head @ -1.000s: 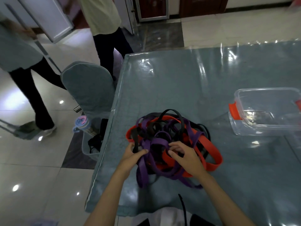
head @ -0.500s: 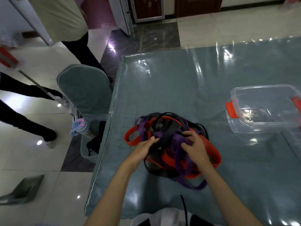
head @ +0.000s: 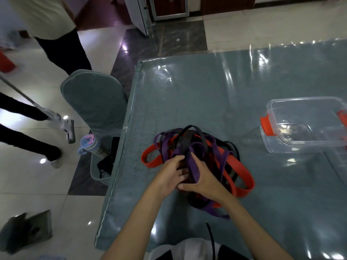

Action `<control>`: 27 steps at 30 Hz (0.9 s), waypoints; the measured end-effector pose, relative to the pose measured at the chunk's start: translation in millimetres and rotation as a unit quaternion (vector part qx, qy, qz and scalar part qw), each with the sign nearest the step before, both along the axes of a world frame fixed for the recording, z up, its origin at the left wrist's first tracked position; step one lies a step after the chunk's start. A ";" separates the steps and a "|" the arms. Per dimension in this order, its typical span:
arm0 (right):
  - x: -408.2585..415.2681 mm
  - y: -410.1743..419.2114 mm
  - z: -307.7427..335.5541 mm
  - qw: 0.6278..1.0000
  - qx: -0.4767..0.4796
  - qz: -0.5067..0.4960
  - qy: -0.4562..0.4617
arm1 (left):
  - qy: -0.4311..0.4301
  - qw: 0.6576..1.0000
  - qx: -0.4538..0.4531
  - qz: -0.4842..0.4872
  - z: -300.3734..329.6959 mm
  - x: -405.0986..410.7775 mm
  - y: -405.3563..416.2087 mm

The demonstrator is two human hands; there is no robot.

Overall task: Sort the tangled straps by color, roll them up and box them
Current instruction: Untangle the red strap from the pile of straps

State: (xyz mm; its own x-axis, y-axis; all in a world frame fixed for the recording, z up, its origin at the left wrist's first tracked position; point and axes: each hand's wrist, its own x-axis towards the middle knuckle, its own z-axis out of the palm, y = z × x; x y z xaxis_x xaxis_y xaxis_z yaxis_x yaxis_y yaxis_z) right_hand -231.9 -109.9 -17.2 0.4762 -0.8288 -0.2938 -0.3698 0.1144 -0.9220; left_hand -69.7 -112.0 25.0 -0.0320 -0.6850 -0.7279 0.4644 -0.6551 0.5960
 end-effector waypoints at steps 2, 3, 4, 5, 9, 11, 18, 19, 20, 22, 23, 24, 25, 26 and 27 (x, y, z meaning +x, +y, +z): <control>-7.9 -4.6 -2.0 0.998 -0.031 -0.058 -0.008 | -0.009 1.000 -0.008 -0.016 -2.6 5.6 -3.7; -14.2 -8.3 -3.5 0.994 -0.051 -0.101 -0.008 | -0.053 0.998 -0.009 -0.044 -5.3 12.6 -4.2; -21.0 -12.5 -4.3 0.987 -0.071 -0.143 -0.002 | -0.124 0.990 -0.015 -0.071 -10.7 21.1 -4.4; -27.3 -17.4 -4.9 0.980 -0.088 -0.177 0.002 | -0.216 0.972 -0.029 -0.083 -17.1 30.0 -4.2; -40.1 -35.4 -3.8 0.960 -0.149 -0.235 0.007 | -0.478 0.875 -0.042 -0.064 -42.7 59.6 10.5; -36.5 -40.3 0.6 0.950 -0.173 -0.259 -0.013 | -0.409 0.911 -0.012 -0.056 -57.0 61.4 23.8; -17.4 -36.4 3.9 0.911 -0.274 -0.308 -0.011 | -0.131 0.989 0.061 -0.033 -76.8 35.8 55.9; -15.2 -32.7 -1.5 0.916 -0.279 -0.287 0.005 | -0.102 0.993 0.056 -0.003 -70.6 32.7 52.6; -13.1 -29.4 -7.4 0.926 -0.276 -0.255 0.024 | -0.087 0.995 0.049 0.012 -65.3 29.7 49.0; -11.2 -23.7 -18.9 0.960 -0.226 -0.149 0.069 | -0.105 0.994 0.035 -0.005 -56.6 23.7 43.4; -11.9 -19.9 -24.3 0.975 -0.185 -0.075 0.100 | -0.129 0.991 0.032 -0.022 -53.2 21.5 41.9; -13.5 -15.8 -29.5 0.979 -0.147 -0.001 0.141 | -0.148 0.988 0.030 -0.034 -48.8 20.2 41.0; -16.2 -11.5 -34.6 0.973 -0.120 0.061 0.185 | -0.160 0.986 0.029 -0.042 -44.8 20.8 40.3; -19.5 -7.7 -38.2 0.966 -0.104 0.100 0.214 | -0.156 0.987 0.028 -0.040 -39.5 22.5 39.1; -22.7 -4.8 -39.7 0.966 -0.097 0.107 0.213 | -0.141 0.989 0.026 -0.034 -33.2 26.3 38.1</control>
